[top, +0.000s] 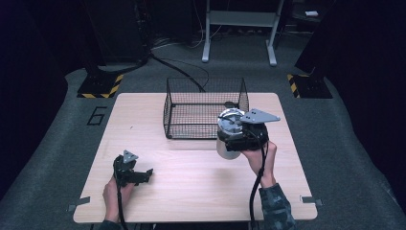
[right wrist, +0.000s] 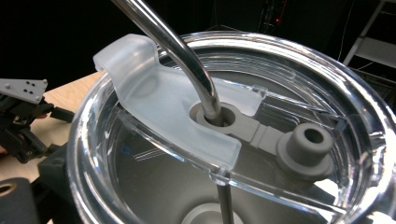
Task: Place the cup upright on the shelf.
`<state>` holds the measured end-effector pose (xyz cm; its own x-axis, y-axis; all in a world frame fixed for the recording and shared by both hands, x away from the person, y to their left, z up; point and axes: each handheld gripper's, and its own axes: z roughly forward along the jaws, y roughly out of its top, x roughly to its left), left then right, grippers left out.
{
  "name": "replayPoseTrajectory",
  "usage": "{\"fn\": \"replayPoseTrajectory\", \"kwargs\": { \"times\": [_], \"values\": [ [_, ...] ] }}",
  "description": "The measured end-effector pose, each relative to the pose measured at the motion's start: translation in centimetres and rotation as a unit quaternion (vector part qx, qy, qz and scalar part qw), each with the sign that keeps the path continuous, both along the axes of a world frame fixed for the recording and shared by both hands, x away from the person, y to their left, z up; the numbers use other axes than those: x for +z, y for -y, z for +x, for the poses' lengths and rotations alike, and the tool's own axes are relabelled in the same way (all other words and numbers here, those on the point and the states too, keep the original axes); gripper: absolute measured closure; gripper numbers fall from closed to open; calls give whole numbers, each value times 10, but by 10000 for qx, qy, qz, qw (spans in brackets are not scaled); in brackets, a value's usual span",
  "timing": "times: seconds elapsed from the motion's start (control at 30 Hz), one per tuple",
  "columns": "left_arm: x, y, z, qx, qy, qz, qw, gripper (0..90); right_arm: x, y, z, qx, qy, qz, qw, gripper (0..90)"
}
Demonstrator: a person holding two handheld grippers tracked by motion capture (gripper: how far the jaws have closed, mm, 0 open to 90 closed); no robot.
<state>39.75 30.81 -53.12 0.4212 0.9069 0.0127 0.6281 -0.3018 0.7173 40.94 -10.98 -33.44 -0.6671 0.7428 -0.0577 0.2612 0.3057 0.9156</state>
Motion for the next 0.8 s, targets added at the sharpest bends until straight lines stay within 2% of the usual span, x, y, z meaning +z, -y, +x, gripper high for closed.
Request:
{"fn": "replayPoseTrajectory", "kwargs": {
  "times": [0.37,0.8],
  "values": [
    [0,0,0,1,0,0,10000,2,11,-3,16,-69,-82,4,9999,32],
    [0,0,0,10,7,-10,10000,2,31,-11,35,-39,10,-43,10000,32]
  ]
}}
